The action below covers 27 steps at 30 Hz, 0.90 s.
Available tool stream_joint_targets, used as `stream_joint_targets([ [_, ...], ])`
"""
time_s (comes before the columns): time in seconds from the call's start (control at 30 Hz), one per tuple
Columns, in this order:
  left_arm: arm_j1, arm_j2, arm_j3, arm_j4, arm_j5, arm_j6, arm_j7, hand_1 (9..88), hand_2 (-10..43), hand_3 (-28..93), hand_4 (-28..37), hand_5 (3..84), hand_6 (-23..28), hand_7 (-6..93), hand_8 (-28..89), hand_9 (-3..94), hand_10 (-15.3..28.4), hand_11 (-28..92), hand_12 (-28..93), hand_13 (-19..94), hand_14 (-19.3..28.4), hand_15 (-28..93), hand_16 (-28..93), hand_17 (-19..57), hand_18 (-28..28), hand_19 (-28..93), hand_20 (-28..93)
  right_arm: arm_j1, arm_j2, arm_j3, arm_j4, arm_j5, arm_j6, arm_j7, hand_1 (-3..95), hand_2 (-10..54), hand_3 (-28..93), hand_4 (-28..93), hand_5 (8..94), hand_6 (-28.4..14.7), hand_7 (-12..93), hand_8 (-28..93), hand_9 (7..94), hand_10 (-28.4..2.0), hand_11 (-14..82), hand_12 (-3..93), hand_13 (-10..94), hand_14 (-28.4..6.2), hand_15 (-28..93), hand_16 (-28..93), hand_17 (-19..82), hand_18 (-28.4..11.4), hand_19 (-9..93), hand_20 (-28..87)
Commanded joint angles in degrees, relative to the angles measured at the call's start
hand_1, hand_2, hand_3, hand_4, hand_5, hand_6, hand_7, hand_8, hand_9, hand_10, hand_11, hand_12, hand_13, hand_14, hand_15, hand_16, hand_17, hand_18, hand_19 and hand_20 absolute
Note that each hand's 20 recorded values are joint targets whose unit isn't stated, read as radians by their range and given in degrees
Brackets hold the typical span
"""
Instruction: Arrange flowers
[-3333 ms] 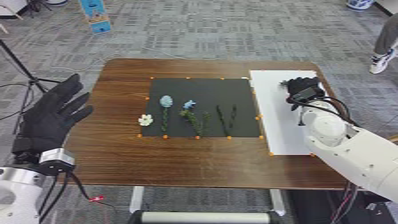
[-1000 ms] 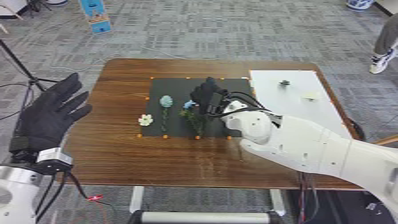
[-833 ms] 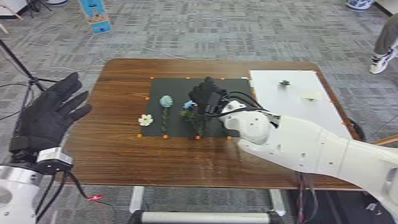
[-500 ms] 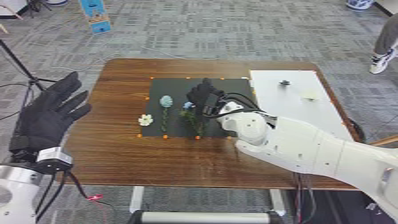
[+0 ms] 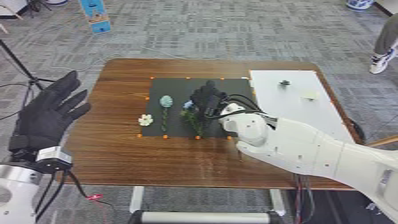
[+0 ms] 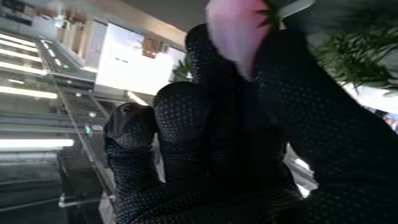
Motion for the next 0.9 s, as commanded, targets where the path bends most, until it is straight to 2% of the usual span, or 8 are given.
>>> stream_joint_targets([
  [0.03,0.48,0.01,-0.30,-0.31,-0.19,-0.11,-0.25,20.9,-9.4,68,-28.3,22.8,1.3,15.3,-8,17.5,7.8,10,20,13,12.7,9,5,-12.1,18.8,36,9,0.23,-0.02,0.89,-1.30,-0.62,-2.35,0.31,39.3,-9.5,76,-28,66.0,3.6,43,0,67.8,-8.4,35.9,36.2,59,-7.8,78,36,29,-19.5,85,61],
  [0.1,0.06,0.21,-0.06,-0.09,-0.18,-0.36,-0.26,20.8,-9.4,68,-28.3,22.8,1.3,15.2,-8,17.5,7.8,9,20,13,12.7,9,5,-12.1,18.8,36,9,0.25,0.27,1.32,-1.94,-0.71,-3.84,0.41,37.6,-9.5,77,-28,65.6,3.8,42,0,66.6,-8.7,38.1,32.9,58,-8.0,78,36,29,-19.6,85,61],
  [0.2,0.44,0.12,-0.18,-0.23,-0.22,-0.30,-0.31,20.9,-9.4,68,-28.3,22.8,1.3,15.1,-8,17.5,7.7,9,20,13,12.7,9,5,-12.1,18.7,36,9,-0.07,0.37,1.76,-2.09,-1.02,-4.01,0.20,36.7,-9.5,78,-28,64.5,4.0,41,0,65.7,-8.9,40.0,28.8,58,-8.0,78,35,28,-19.6,85,61],
  [0.5,0.83,0.01,-0.28,-0.32,-0.19,-0.41,-0.55,20.8,-9.4,68,-28.3,22.8,1.4,14.7,-7,17.4,7.9,9,20,13,12.8,8,6,-12.2,18.8,36,9,-1.02,1.41,5.55,-5.11,-0.63,-7.05,0.51,35.7,-9.5,77,-28,63.8,4.2,38,-1,64.4,-8.8,39.1,28.1,56,-8.2,78,36,27,-19.7,84,61],
  [0.57,0.88,-0.01,-0.30,-0.34,-0.16,-0.31,-0.58,20.9,-9.3,68,-28.3,22.9,1.5,14.5,-7,17.5,8.1,9,21,13,12.9,8,6,-12.2,18.8,36,9,-1.83,1.78,7.51,-6.29,-0.57,-7.93,0.47,34.5,-9.5,79,-28,62.5,4.5,36,-6,63.4,-8.9,38.3,28.0,55,-8.3,78,36,27,-19.8,83,62],
  [0.63,0.83,0.02,-0.30,-0.26,-0.26,-0.43,-0.57,20.9,-9.2,68,-28.3,22.9,1.6,14.3,-7,17.4,8.2,9,21,13,12.9,8,6,-12.3,18.9,36,9,-2.16,2.17,8.88,-7.16,-0.61,-7.41,0.39,33.0,-9.5,80,-28,61.3,4.4,35,-15,62.2,-9.0,37.9,27.8,55,-8.4,78,36,27,-19.9,83,62],
  [0.73,0.08,0.15,0.07,0.16,-0.28,-0.25,-0.87,20.8,-9.2,68,-28.3,23.0,1.7,14.0,-7,17.5,8.2,8,21,13,13.1,9,6,-12.3,19.0,36,9,-3.20,2.74,12.31,-8.57,-0.14,-7.58,0.45,32.2,-9.5,81,-28,59.5,3.8,34,-16,60.8,-9.1,37.5,27.7,55,-8.7,78,36,27,-20.0,83,62],
  [0.9,0.01,0.04,0.14,0.05,-0.11,-0.56,-0.94,21.3,-9.0,67,-28.3,23.4,2.2,13.6,-7,17.8,8.7,9,21,13,13.4,10,5,-12.3,19.1,37,8,-7.46,7.67,18.61,-12.87,-0.14,-4.58,3.66,31.3,-9.5,81,-28,58.1,2.9,36,-15,59.1,-9.5,37.5,28.2,55,-9.2,78,36,27,-20.3,83,62],
])
